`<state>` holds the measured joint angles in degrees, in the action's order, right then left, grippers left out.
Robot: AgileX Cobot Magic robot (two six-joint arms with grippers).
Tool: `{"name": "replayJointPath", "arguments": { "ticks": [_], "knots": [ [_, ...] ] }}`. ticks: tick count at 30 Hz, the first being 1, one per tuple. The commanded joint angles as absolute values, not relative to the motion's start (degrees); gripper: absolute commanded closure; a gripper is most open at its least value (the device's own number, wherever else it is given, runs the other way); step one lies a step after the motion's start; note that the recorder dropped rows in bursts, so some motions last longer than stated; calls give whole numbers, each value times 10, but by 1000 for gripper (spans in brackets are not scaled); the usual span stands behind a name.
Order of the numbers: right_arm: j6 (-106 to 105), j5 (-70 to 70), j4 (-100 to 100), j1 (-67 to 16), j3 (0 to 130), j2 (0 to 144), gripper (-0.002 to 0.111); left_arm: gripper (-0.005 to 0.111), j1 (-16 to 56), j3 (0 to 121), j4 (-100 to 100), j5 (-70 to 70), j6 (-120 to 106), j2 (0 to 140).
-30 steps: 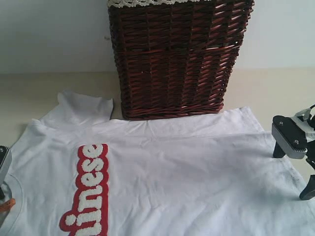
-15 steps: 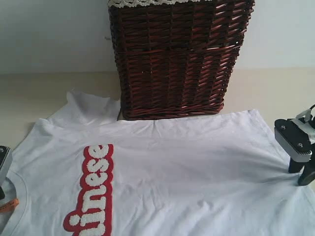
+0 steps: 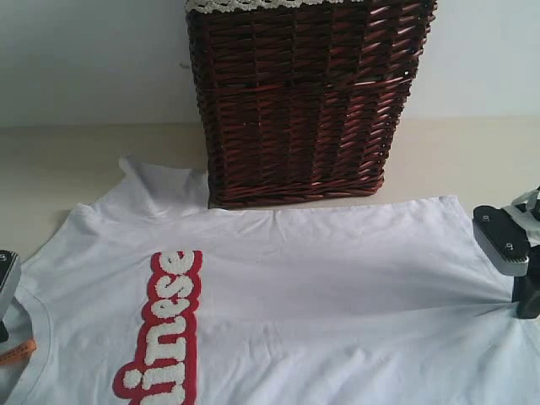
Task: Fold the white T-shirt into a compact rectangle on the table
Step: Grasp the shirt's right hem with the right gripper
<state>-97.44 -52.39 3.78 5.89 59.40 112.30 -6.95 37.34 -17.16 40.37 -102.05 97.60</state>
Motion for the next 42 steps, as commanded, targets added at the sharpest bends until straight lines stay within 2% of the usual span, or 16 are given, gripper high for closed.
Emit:
{"name": "replayJointPath", "arguments": {
  "ticks": [1, 42],
  "knots": [
    [-957, -498, 62, 60, 583, 1139, 108, 15, -68, 369, -172, 401, -1018, 991],
    [-958, -510, 72, 60, 583, 1139, 108, 15, -68, 369, -173, 401, -1018, 991]
  ]
}}
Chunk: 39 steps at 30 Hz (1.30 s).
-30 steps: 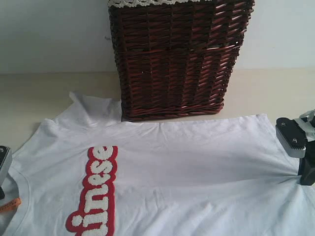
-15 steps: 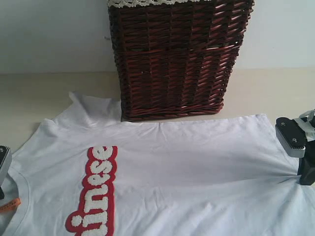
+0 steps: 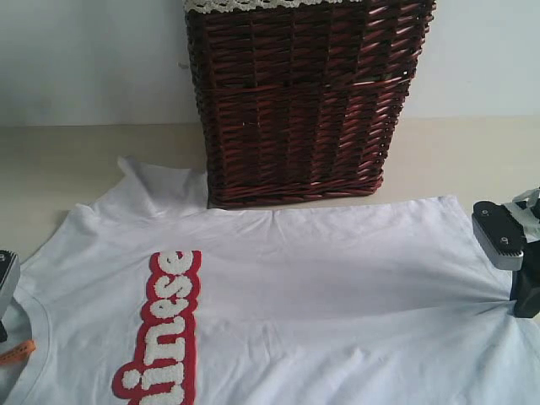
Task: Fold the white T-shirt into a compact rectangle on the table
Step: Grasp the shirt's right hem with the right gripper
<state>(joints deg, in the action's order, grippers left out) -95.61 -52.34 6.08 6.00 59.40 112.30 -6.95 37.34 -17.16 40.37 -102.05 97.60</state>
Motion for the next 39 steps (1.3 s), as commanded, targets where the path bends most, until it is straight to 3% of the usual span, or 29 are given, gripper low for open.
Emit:
{"name": "replayJointPath", "arguments": {
  "ticks": [1, 8, 10, 12, 17, 20, 39],
  "knots": [
    [-958, -510, 72, 60, 583, 1139, 108, 15, -68, 369, -174, 401, -1018, 991],
    [-958, -510, 72, 60, 583, 1139, 108, 15, -68, 369, -172, 402, -1015, 992],
    [-958, -510, 72, 60, 583, 1139, 108, 22, -68, 369, -172, 403, -1015, 992],
    [-958, -510, 72, 60, 583, 1139, 108, 36, -68, 369, -172, 403, -1015, 992],
    [-958, -510, 72, 60, 583, 1139, 108, 87, -68, 369, -163, 407, -1018, 994],
    [-958, -510, 72, 60, 583, 1139, 108, 106, -68, 369, -162, 410, -1018, 994],
    [-958, -510, 72, 60, 583, 1139, 108, 107, -68, 369, -161, 405, -1018, 994]
  ]
}}
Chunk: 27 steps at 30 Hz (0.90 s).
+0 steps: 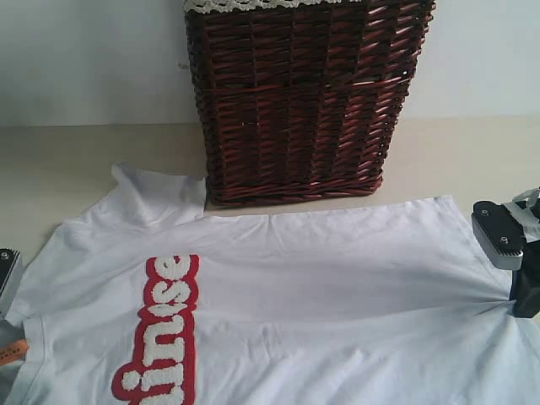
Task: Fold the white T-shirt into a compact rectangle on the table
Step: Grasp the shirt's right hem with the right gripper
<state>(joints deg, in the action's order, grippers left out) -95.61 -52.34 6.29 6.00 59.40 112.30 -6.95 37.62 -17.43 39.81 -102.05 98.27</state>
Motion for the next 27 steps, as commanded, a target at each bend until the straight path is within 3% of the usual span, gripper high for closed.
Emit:
{"name": "replayJointPath", "arguments": {
  "ticks": [1, 19, 27],
  "knots": [
    [-958, -510, 72, 60, 583, 1139, 108, 107, -68, 369, -161, 405, -1018, 994],
    [-958, -509, 75, 60, 583, 1139, 108, 107, -68, 369, -163, 403, -1015, 994],
    [-958, -507, 176, 60, 583, 1140, 108, 107, -68, 369, -163, 403, -1015, 994]
  ]
}}
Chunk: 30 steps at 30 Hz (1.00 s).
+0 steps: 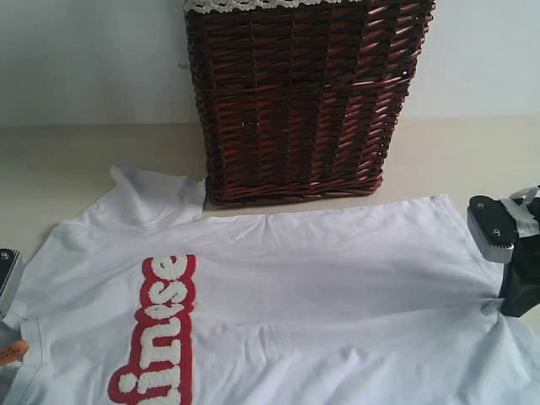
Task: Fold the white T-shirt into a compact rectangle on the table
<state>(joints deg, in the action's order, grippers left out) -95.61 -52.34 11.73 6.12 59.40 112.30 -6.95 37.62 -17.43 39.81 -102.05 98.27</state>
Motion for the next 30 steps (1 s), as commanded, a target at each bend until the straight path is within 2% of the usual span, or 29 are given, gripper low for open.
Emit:
{"name": "replayJointPath", "arguments": {
  "ticks": [1, 11, 30],
  "knots": [
    [-958, -507, 187, 60, 583, 1140, 108, 107, -68, 369, -163, 403, -1015, 994],
    [-958, -509, 216, 60, 583, 1140, 108, 107, -68, 369, -163, 403, -1015, 994],
    [-910, -513, 71, 60, 583, 1139, 108, 107, -68, 370, -213, 384, -1015, 980]
  ]
}}
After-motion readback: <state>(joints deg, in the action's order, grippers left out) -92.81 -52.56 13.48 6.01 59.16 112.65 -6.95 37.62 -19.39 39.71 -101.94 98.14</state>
